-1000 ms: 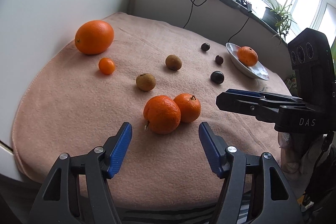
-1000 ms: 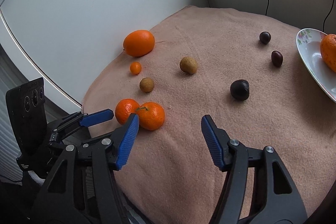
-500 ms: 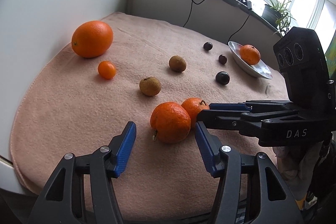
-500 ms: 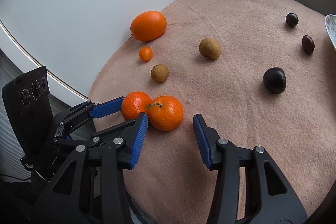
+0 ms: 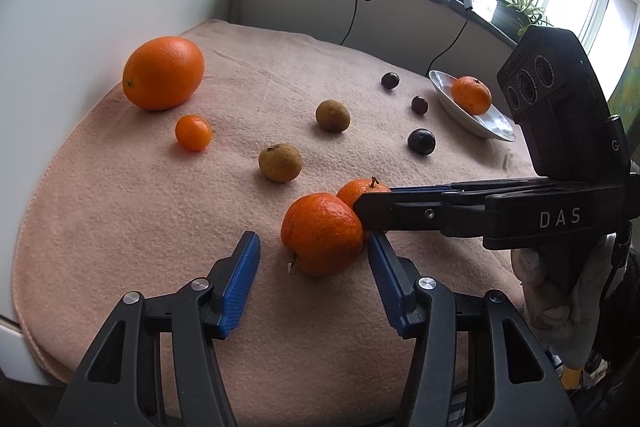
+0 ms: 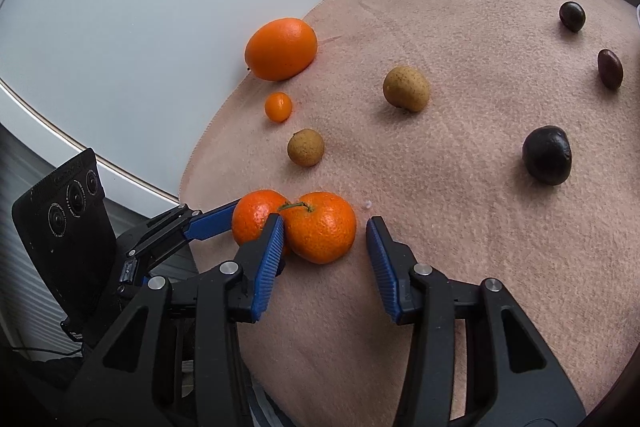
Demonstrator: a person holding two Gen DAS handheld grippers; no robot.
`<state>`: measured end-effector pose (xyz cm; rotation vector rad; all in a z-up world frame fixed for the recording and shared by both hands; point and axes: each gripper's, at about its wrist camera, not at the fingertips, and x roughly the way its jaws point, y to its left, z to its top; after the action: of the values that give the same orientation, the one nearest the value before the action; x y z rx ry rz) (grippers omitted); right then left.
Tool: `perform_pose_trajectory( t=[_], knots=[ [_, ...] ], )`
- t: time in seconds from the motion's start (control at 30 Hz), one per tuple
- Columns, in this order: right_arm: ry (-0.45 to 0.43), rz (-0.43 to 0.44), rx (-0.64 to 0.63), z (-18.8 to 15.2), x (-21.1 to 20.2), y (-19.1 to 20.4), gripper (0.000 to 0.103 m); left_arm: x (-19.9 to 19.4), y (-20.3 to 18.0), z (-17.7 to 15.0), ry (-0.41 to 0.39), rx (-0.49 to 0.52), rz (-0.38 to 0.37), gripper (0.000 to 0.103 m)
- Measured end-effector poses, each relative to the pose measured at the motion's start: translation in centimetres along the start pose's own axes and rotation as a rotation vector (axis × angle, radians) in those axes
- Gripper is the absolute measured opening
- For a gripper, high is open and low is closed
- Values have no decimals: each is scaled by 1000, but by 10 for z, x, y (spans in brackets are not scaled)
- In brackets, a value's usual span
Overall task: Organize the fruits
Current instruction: 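Grasp the stemmed tangerine with the right gripper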
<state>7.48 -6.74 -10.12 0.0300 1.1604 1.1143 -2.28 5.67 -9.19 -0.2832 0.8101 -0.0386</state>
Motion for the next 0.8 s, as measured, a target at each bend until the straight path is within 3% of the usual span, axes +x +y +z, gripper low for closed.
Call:
perform_pose_trajectory(
  t=[0.2,0.4,0.8],
  knots=[
    [6,-10,-11,3,4,2,44,4,-2,1,0,19,-7,53],
    [3,-4,5,4,5,-1,39,2,-1,1,-3,19,-24,39],
    [-44,-50,7,-4,-19,-6,39,0,-2,3,-19,-11,-29,38]
  ],
)
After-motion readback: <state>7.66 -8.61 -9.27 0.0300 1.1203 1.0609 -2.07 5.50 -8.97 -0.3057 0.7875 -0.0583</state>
